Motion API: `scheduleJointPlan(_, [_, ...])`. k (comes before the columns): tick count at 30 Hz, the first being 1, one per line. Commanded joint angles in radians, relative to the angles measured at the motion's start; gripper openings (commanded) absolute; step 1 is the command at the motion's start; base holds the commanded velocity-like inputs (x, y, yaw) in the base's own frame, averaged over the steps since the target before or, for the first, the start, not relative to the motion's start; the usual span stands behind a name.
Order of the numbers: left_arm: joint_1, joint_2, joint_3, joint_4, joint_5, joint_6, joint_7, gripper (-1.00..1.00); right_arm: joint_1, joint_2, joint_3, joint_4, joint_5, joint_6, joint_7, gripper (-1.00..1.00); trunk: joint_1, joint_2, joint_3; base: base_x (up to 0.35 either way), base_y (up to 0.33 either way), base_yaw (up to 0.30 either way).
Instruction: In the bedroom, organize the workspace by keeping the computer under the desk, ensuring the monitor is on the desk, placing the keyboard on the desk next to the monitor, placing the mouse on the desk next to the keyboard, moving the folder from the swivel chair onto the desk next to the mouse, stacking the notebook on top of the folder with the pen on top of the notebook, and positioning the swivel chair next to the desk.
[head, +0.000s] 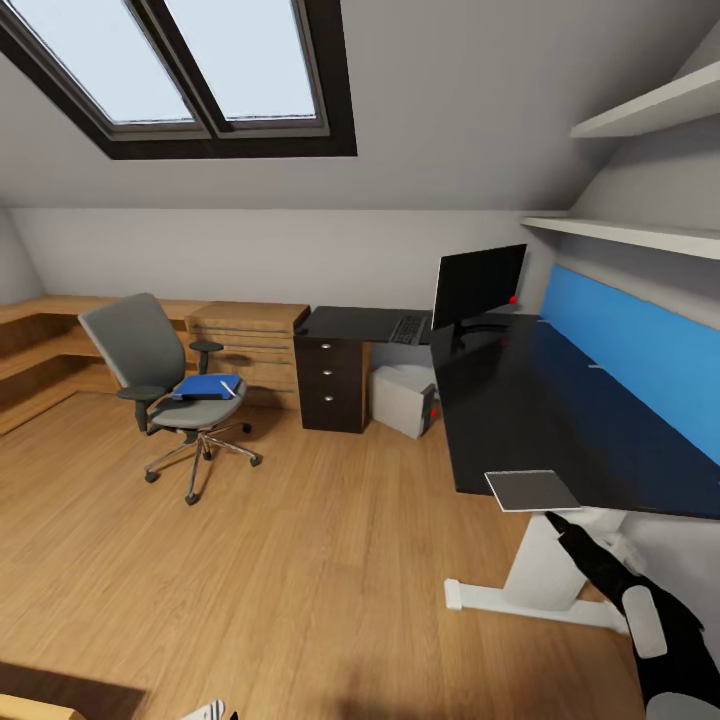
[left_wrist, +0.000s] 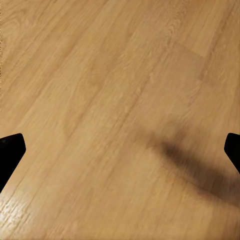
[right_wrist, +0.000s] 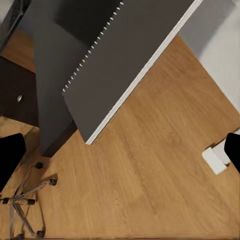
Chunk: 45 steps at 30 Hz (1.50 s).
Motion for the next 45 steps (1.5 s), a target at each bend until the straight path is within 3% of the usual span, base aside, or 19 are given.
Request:
scheduleJointPlan(1, [-0.001,0.0,-0.006,0.001,0.012,-0.003,-0.005,1.0,-0.001,0.0,-0.023,0.0,-0.013,0.03,0.025,1.0,0.0,-0.001,-0.001,0.0,0.0,0.0])
scheduleJointPlan(7, [-0.001,-0.001,-0.006,0.001,0.012,-0.003,-0.005,1.0,-0.001,0.004,-0.076,0.0,-0.03,0.07,0.065,1.0,0.0,-0.001,-0.001,0.0,0.0,0.0])
scheduleJointPlan(10, [-0.001,0.0,-0.005,0.001,0.012,-0.003,-0.005,1.0,-0.001,0.006,-0.083,0.002,-0.047,0.074,0.069,1.0,0.0,-0.001,-0.001,0.0,0.0,0.0])
scheduleJointPlan(19, [-0.002,0.0,-0.005,0.001,0.012,-0.003,-0.005,1.0,-0.001,0.015,-0.087,0.031,-0.177,0.076,0.076,1.0,0.0,-0.001,-0.001,0.0,0.0,0.0])
scheduleJointPlan(23, [-0.002,0.001,-0.007,0.001,0.011,-0.003,-0.008,1.0,-0.001,0.029,-0.088,0.065,-0.289,0.069,0.078,1.0,0.0,-0.001,-0.001,0.0,0.0,0.0])
scheduleJointPlan(26, [-0.001,0.004,-0.007,0.001,0.011,-0.003,-0.008,1.0,-0.001,0.033,-0.086,0.081,-0.344,0.067,0.079,1.0,0.0,-0.001,-0.001,0.0,0.0,0.0])
scheduleJointPlan(31, [-0.002,0.006,-0.003,0.001,0.013,-0.004,-0.004,1.0,-0.001,0.041,-0.085,0.09,-0.374,0.066,0.079,1.0,0.0,-0.001,-0.001,0.0,0.0,0.0])
scheduleJointPlan(38, [-0.001,0.007,-0.001,-0.013,0.013,-0.004,0.004,1.0,-0.001,0.048,-0.084,0.093,-0.382,0.065,0.08,1.0,0.0,-0.001,-0.001,0.0,0.0,0.0])
scheduleJointPlan(45, [-0.002,0.005,-0.006,-0.124,0.007,0.009,0.065,1.0,-0.001,0.048,-0.083,0.094,-0.382,0.065,0.079,1.0,0.0,-0.001,-0.001,0.0,0.0,0.0])
